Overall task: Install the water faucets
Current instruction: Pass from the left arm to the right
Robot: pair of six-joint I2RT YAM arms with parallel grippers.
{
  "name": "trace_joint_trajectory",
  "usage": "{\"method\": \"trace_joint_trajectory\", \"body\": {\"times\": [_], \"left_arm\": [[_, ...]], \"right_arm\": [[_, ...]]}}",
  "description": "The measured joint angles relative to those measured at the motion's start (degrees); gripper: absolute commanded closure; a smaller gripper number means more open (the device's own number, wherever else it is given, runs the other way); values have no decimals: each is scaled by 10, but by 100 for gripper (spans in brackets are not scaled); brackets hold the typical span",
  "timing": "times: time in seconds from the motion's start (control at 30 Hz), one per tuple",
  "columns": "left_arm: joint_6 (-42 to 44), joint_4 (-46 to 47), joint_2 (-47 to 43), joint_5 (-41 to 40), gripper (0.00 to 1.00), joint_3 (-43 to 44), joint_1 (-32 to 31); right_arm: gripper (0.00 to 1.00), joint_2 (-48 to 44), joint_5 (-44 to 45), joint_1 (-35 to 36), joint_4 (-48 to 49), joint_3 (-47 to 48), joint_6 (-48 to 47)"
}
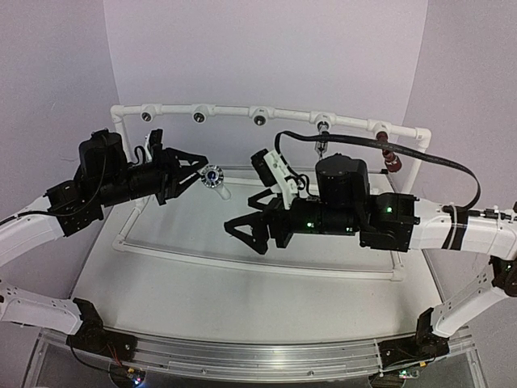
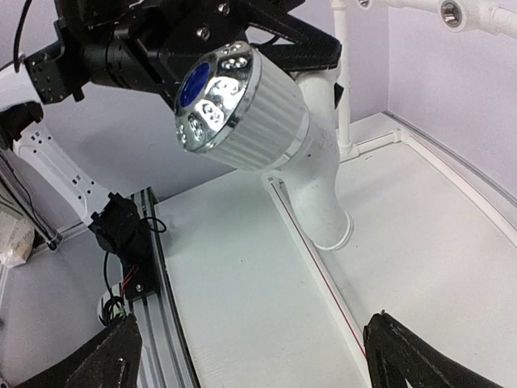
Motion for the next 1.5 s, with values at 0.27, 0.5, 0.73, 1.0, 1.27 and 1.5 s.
{"method": "trace_joint_trajectory", "body": {"times": [0.27, 0.5, 0.73, 1.0, 1.27, 1.5], "left_arm": [[1, 84, -12, 1, 100, -38, 0], [72, 274, -49, 56, 100, -127, 1], [145, 407, -51, 118, 100, -144, 4], [180, 458, -44, 135, 100, -144, 2], [187, 464, -20, 127, 100, -143, 2], [183, 486, -17, 120, 100, -143, -2]], "right_arm": [[2, 52, 23, 0, 53, 38, 140], [2, 49, 16, 0, 176, -10, 352], [8, 77, 5, 3, 368, -49, 580], [29, 133, 13, 9, 504, -32, 699], [41, 163, 16, 28, 536, 19, 716], [58, 166, 35, 30, 559, 20, 715]]}}
